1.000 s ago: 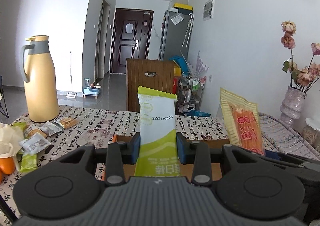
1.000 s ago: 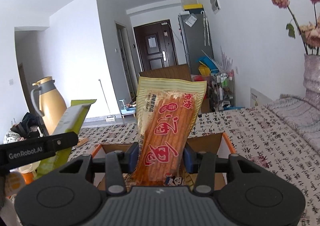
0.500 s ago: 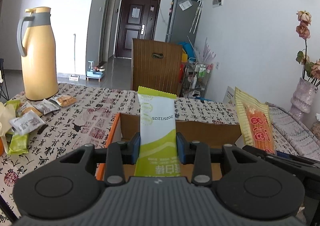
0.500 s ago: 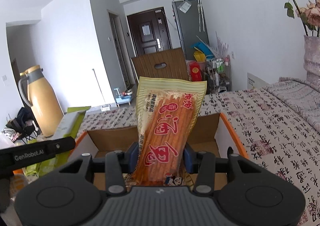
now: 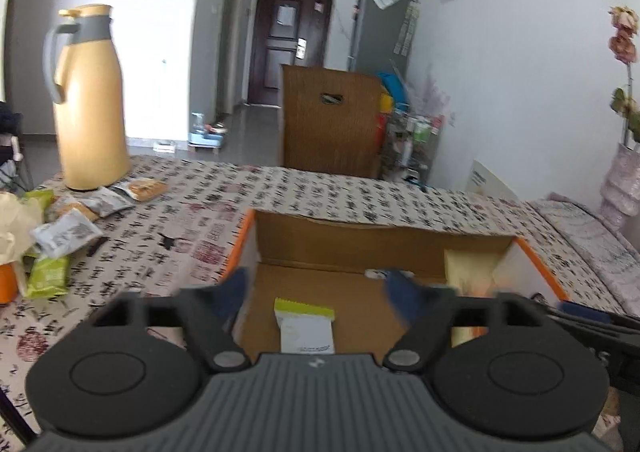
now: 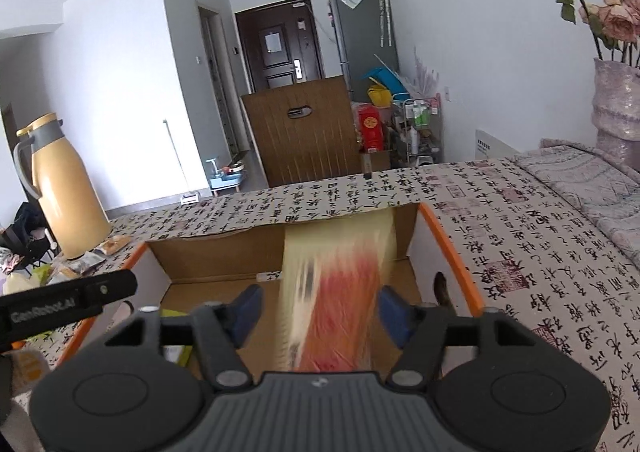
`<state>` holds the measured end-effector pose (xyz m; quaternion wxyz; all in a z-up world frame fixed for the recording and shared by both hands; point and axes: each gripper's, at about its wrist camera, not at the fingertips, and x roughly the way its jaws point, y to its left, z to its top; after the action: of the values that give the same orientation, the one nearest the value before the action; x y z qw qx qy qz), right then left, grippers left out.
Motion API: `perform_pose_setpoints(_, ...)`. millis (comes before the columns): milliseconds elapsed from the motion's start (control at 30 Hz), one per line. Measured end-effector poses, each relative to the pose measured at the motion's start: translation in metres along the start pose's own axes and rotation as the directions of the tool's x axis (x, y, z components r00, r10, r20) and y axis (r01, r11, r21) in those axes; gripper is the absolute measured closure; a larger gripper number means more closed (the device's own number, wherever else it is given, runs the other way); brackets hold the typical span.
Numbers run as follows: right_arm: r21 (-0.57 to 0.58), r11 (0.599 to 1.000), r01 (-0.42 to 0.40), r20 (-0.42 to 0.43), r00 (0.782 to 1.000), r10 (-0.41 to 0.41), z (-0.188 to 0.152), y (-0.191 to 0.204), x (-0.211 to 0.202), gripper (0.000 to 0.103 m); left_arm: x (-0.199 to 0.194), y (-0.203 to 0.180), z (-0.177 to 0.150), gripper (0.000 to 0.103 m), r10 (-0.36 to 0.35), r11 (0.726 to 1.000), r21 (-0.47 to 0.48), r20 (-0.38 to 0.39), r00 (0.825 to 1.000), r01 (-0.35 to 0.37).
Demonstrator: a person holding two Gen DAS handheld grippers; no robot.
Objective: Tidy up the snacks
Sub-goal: 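Open both tools to drop the packets into the box, then withdraw both tools from the box back toward the snack pile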
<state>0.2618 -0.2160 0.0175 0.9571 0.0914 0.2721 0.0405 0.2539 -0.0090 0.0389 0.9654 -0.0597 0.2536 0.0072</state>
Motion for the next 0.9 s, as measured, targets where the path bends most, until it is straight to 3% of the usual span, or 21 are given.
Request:
perform_pose_setpoints(33, 0.006, 1.0, 0.012, 0.004, 1.0, -0.012, 0.0, -0.001, -0.001, 0.013, -0.002, 0.001, 0.001, 0.0, 0.016, 1.0, -0.007, 0.008, 1.0, -0.016)
perform_pose_setpoints(100, 0.019, 1.0, 0.025, 0.013, 1.0, -0.025, 0.001, -0.003, -0.005, 0.0, -0.004, 0.002, 0.002, 0.0, 0.036, 0.999, -0.014, 0.014, 0.999, -0.036)
perform_pose_setpoints(433, 0.042, 0.999, 0.025, 0.011, 1.0, -0.025, 0.005, -0.01, -0.011, 0.0, -0.009, 0.002, 0.005, 0.0, 0.04, 0.999, -0.017, 0.016, 0.999, -0.04)
perform_pose_setpoints(900, 0.007, 1.0, 0.021, 0.071, 0.997, -0.021, 0.01, -0.002, -0.055, 0.0, -0.058, 0.001, 0.013, 0.0, 0.033, 0.999, 0.007, 0.074, 0.997, -0.034)
